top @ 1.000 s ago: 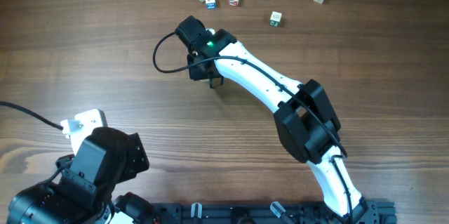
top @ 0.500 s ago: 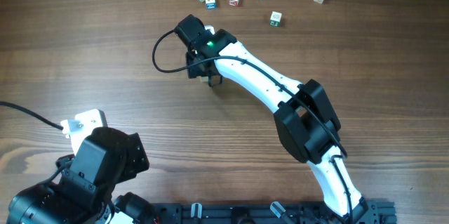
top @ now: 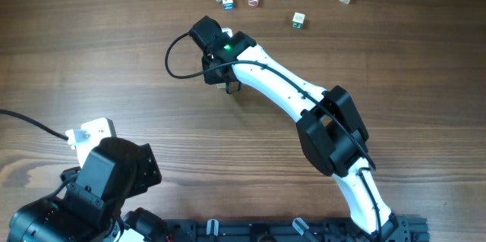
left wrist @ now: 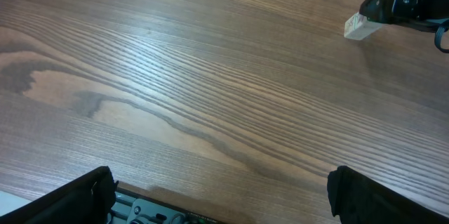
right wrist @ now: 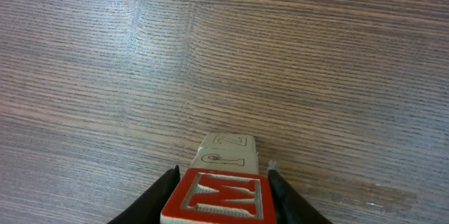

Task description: Form a tower

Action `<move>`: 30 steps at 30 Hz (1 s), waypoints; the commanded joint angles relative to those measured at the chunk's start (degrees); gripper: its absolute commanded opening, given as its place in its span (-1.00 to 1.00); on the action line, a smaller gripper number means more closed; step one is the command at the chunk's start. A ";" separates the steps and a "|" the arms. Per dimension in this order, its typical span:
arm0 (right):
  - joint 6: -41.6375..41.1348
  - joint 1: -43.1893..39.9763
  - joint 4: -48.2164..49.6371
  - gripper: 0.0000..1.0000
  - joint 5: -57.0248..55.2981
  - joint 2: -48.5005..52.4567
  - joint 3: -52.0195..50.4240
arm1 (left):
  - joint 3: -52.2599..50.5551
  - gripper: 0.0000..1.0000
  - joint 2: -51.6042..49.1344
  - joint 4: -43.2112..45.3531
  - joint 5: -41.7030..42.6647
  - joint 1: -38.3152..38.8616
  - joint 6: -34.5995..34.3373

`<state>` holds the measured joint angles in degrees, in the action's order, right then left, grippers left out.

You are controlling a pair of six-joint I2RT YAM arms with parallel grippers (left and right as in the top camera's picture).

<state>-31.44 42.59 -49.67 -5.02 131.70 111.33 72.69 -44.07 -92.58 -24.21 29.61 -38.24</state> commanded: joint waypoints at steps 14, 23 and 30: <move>-0.02 -0.28 -0.22 -0.29 -1.20 1.29 1.27 | -0.09 1.00 0.04 0.17 -1.16 -0.26 0.68; 1.44 -0.26 -0.31 -0.22 -1.20 1.29 1.27 | -0.09 1.00 0.04 0.17 -1.16 -0.26 0.68; 2.84 -0.26 1.05 0.04 -1.20 1.27 1.27 | -0.09 1.00 0.04 0.17 -1.16 -0.26 0.68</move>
<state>-30.00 42.59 -49.34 -5.04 131.70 111.33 72.69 -44.07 -92.58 -24.21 29.61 -38.24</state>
